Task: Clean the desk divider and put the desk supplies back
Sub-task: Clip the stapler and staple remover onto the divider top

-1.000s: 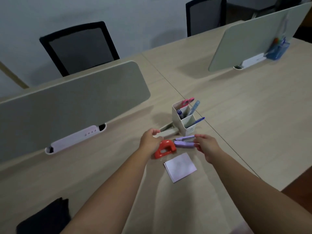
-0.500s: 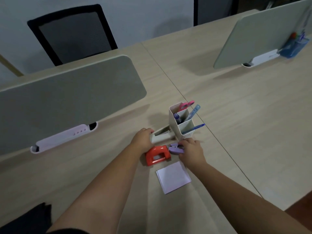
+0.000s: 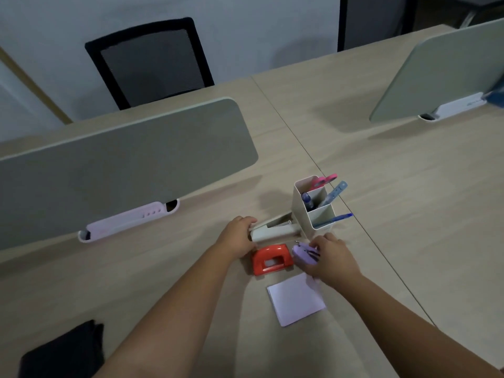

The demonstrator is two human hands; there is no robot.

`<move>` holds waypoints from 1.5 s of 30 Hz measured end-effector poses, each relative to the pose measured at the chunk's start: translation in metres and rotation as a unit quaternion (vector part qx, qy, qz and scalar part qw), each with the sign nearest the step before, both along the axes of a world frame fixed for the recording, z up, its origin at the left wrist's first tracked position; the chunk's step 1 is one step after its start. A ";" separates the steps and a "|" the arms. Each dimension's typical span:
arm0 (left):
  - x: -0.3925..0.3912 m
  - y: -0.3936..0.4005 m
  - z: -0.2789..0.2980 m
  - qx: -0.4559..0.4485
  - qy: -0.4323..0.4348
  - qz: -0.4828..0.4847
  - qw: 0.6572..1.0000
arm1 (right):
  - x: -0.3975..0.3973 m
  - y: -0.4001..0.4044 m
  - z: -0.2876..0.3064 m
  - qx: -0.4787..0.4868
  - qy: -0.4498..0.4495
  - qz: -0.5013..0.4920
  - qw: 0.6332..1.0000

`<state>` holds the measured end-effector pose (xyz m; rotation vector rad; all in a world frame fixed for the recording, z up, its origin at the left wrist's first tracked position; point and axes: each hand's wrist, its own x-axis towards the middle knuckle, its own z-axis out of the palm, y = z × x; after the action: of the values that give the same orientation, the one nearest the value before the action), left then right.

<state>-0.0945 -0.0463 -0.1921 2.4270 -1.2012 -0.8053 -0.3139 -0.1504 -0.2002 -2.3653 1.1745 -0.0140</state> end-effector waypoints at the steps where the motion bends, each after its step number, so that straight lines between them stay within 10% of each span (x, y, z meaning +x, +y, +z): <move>1: 0.002 0.003 0.003 -0.015 0.008 0.010 1.000 | 0.000 0.004 0.010 0.011 -0.033 -0.007 0.999; 7: 0.024 0.010 0.056 -0.166 -0.026 0.049 0.985 | 0.058 0.010 0.102 0.134 -0.190 -0.021 0.972; 13: 0.083 0.008 0.140 -0.367 -0.238 0.098 0.894 | 0.163 -0.032 0.184 0.219 -0.415 0.051 0.881; 16: 0.108 0.007 0.168 -0.326 -0.355 0.126 0.867 | 0.206 -0.054 0.208 0.226 -0.441 0.119 0.861; 21: 0.122 -0.004 0.167 -0.110 -0.370 0.110 0.916 | 0.256 -0.076 0.222 0.187 -0.374 0.198 0.887; 34: 0.122 -0.007 0.146 -0.124 -0.353 0.116 0.920 | 0.274 -0.097 0.190 0.149 -0.243 0.215 0.934; 41: 0.092 0.009 0.124 -0.183 -0.341 0.153 0.909 | 0.188 -0.042 0.121 -0.109 -0.434 0.099 0.889; 45: 0.044 0.027 0.065 -0.188 -0.256 0.143 0.937 | 0.138 -0.030 0.052 -0.035 -0.051 0.324 0.944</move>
<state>-0.0502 -0.0190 -0.1275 2.4568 -1.0007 0.1511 -0.1762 -0.1809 -0.1478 -2.6656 0.3110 0.0448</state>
